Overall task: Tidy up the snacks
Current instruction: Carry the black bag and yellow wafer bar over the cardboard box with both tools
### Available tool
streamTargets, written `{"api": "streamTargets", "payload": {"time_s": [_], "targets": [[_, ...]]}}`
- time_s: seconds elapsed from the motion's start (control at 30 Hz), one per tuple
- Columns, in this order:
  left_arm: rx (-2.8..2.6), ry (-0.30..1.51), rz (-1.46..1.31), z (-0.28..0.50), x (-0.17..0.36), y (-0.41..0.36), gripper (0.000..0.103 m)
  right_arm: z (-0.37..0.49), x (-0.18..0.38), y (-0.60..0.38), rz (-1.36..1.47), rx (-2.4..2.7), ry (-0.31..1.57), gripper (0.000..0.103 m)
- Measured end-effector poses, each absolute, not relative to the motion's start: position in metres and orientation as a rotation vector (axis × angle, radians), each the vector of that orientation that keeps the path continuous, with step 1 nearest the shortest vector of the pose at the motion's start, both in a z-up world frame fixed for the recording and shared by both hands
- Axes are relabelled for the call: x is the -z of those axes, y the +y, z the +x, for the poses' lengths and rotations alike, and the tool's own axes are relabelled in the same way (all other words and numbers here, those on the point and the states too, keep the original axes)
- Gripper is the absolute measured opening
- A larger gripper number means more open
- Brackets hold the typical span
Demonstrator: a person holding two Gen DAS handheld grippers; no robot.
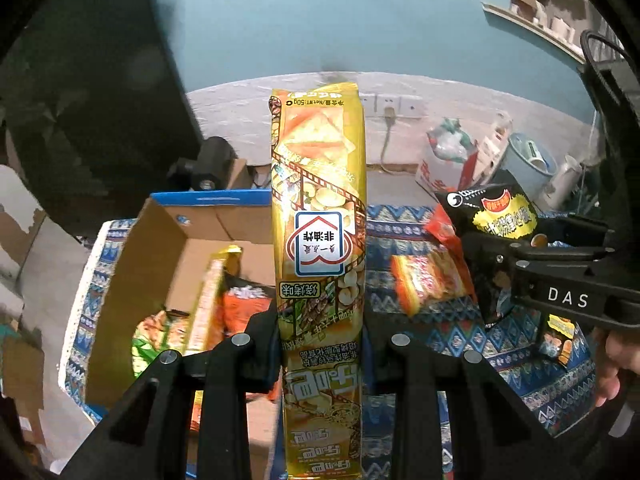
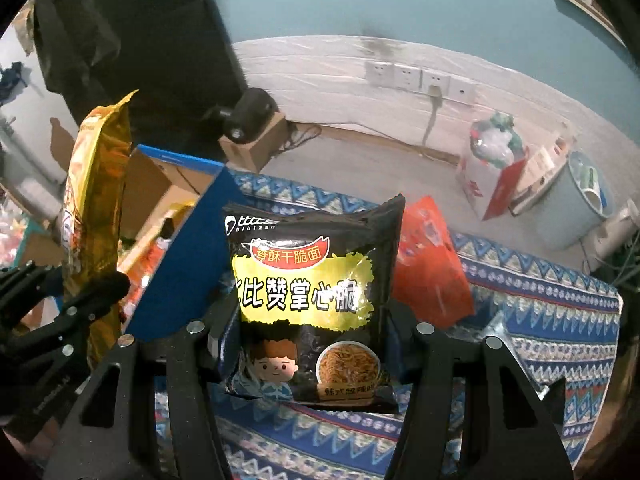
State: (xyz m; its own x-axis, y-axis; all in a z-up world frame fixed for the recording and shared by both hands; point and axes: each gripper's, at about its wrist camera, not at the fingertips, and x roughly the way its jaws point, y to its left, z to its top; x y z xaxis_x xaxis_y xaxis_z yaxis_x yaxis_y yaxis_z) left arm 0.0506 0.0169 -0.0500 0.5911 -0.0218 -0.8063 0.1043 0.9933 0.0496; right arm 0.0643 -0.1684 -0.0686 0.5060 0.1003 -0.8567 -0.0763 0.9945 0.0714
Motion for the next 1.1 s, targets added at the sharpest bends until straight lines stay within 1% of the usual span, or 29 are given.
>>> {"api": "streamTargets", "payload": {"time_s": [0.7,1.1], "targets": [[-0.077,0.924,0.001,0.054,0.051,0.121,0.031,0.105,0.070,-0.072,-0.025,-0.233,1.039,0.057],[-0.152,0.984,-0.053,0.064,0.084,0.173,0.031,0.125,0.075,-0.020,-0.056,-0.301,1.043,0.057]]}}
